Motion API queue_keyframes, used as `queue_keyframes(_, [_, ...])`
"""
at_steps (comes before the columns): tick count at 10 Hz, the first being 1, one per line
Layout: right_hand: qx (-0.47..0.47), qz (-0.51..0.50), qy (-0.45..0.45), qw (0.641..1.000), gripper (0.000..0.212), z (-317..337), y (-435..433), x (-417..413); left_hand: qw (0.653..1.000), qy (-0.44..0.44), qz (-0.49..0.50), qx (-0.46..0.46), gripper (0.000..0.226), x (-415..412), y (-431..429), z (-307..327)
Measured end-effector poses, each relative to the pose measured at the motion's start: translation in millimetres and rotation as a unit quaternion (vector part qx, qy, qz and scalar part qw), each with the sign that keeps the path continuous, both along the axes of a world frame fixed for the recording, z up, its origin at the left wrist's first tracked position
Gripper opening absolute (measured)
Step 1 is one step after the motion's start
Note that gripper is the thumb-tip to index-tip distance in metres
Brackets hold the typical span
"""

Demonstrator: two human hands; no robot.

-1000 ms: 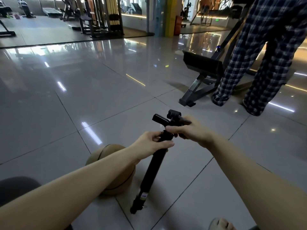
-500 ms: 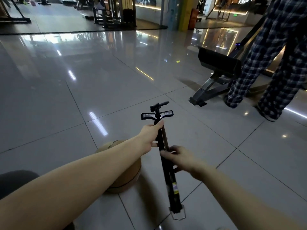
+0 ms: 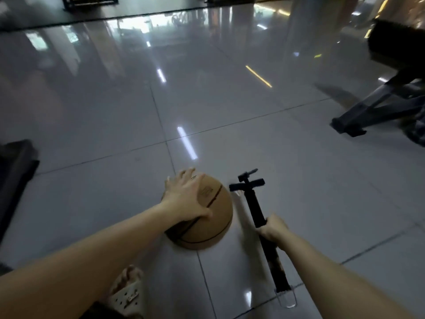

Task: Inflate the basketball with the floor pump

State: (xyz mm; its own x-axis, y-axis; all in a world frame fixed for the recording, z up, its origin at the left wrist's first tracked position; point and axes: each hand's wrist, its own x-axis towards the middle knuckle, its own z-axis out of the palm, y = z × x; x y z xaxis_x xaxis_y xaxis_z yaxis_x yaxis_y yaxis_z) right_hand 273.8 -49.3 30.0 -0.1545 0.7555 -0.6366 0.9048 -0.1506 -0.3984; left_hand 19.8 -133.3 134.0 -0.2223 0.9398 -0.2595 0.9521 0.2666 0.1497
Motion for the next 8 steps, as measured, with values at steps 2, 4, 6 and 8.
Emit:
queue_keyframes(2, [-0.039, 0.017, -0.009, 0.999, 0.025, -63, -6, -15, 0.999, -0.001, 0.002, -0.040, 0.140, -17, -28, -47])
queue_keyframes(4, [-0.027, 0.075, -0.046, 0.996, 0.025, -95, -6, -11, 1.000, -0.017, 0.011, -0.011, 0.137, -16, -24, -46])
queue_keyframes(6, [-0.074, 0.163, -0.070, 0.981, 0.038, -85, 18, -12, 1.000, -0.009, -0.012, -0.019, 0.133, -18, -26, -38])
queue_keyframes(8, [-0.045, 0.196, -0.124, 0.972, 0.014, -3, 59, -25, 0.992, 0.021, -0.100, -0.075, 0.121, -18, -21, 15])
